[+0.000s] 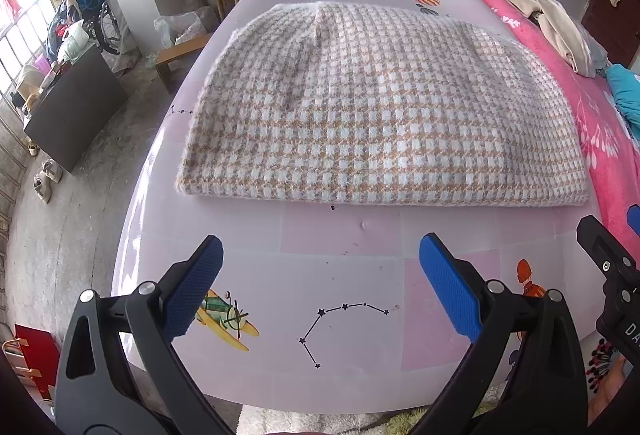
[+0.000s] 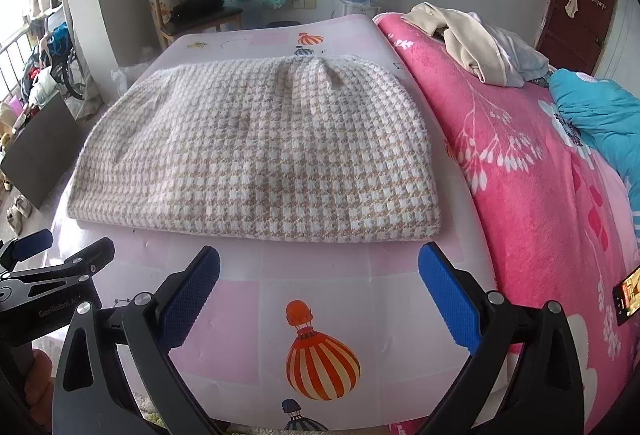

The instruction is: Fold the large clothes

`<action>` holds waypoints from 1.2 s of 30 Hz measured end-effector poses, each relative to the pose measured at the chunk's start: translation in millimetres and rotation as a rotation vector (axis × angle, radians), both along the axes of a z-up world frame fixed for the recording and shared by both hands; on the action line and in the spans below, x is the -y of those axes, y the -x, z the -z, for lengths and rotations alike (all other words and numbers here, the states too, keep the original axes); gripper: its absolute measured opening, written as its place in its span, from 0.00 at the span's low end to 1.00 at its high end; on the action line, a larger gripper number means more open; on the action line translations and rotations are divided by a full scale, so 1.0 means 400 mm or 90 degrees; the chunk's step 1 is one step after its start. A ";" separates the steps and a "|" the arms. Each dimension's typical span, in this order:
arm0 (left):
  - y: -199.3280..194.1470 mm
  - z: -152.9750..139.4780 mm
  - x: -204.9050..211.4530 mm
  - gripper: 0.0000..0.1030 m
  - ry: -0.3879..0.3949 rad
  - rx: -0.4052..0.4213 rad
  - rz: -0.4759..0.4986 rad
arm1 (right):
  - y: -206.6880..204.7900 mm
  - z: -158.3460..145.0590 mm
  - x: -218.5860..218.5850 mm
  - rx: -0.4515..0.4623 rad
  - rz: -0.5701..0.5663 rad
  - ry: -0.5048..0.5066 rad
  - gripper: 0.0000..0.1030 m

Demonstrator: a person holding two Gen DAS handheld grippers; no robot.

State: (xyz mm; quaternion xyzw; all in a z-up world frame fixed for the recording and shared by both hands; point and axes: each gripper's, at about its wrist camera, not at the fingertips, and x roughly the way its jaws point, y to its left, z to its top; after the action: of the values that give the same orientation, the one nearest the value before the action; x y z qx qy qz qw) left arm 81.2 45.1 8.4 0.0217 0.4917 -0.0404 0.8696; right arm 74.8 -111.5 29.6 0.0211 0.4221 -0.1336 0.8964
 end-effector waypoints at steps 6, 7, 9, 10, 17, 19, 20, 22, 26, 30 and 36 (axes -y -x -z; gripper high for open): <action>-0.001 0.002 0.000 0.92 0.008 -0.006 0.002 | -0.006 -0.001 0.003 -0.002 0.001 0.007 0.94; -0.002 0.002 0.000 0.92 0.010 -0.008 0.003 | -0.009 -0.001 0.003 -0.003 0.001 0.009 0.94; -0.003 0.004 0.001 0.92 0.012 -0.011 0.005 | -0.010 0.001 0.004 -0.004 0.001 0.010 0.94; -0.003 0.005 0.003 0.92 0.012 -0.012 0.007 | -0.011 0.002 0.003 -0.005 0.002 0.010 0.94; -0.004 0.008 0.008 0.92 0.016 -0.014 0.016 | -0.017 0.010 0.008 -0.011 0.006 0.013 0.94; -0.004 0.011 0.010 0.92 0.018 -0.018 0.018 | -0.017 0.011 0.009 -0.011 0.006 0.013 0.94; -0.005 0.012 0.010 0.92 0.019 -0.019 0.018 | -0.017 0.011 0.009 -0.012 0.006 0.013 0.94; -0.005 0.013 0.012 0.92 0.018 -0.021 0.018 | -0.018 0.012 0.009 -0.012 0.006 0.012 0.94; -0.004 0.013 0.014 0.92 0.019 -0.022 0.019 | -0.019 0.015 0.006 -0.015 0.003 0.012 0.94; -0.004 0.014 0.014 0.92 0.019 -0.022 0.019 | -0.022 0.021 0.005 -0.020 0.001 0.015 0.94; -0.004 0.014 0.017 0.92 0.019 -0.024 0.021 | -0.022 0.023 0.004 -0.024 0.002 0.016 0.94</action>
State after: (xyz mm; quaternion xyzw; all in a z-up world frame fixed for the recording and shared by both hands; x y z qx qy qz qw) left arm 82.7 38.2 2.6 0.0159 0.5068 -0.0625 0.8597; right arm 83.7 -113.1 20.3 0.0081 0.4368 -0.1411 0.8884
